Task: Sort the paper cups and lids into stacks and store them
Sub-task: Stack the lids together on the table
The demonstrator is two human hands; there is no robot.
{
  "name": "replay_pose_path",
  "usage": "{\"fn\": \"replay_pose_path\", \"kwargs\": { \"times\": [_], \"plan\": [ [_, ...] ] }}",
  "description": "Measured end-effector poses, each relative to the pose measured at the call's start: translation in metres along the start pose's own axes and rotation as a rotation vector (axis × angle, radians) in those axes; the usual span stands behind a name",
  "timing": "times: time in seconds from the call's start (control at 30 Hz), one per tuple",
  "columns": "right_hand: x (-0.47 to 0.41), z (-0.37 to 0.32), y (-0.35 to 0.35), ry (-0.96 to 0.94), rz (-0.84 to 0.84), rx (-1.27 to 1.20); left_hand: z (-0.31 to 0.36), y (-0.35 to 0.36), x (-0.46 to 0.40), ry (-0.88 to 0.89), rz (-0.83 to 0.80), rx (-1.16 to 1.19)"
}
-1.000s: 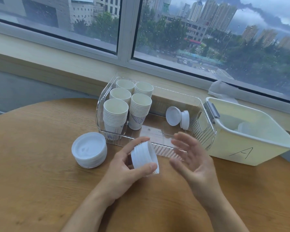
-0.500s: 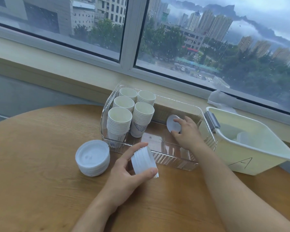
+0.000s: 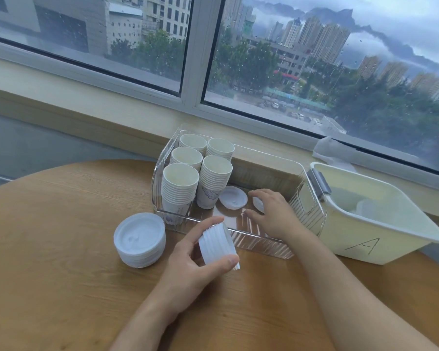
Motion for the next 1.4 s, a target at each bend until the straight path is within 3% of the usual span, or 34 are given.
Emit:
{"fn": "replay_pose_path", "kwargs": {
  "times": [0.5, 0.73, 0.97, 1.13, 1.4],
  "plan": [
    [-0.053, -0.012, 0.033, 0.013, -0.021, -0.043, -0.002, -0.002, 0.000, -0.019, 0.006, -0.004],
    [-0.042, -0.006, 0.020, 0.021, 0.063, -0.161, 0.000, 0.000, 0.000, -0.017, 0.000, -0.007],
    [0.054, -0.021, -0.021, -0.100, 0.290, -0.645, -0.002, 0.001, 0.000, -0.033, -0.014, 0.004],
    [0.131, -0.031, -0.001, -0.184, 0.207, -0.995, -0.002, 0.005, 0.002, -0.038, -0.070, 0.061],
    [0.166, -0.022, 0.034, -0.255, 0.126, -1.224, 0.001, 0.010, 0.007, -0.026, -0.175, -0.016]
  ]
}}
Point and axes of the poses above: each hand's wrist, its own x-axis away from the middle knuckle, its own y-axis out of the palm, z = x × y, the point moved 5 cm from there along -x, towards the middle knuckle, and after that the axes turned 13 degrees about -x, right-handed, at the moved point
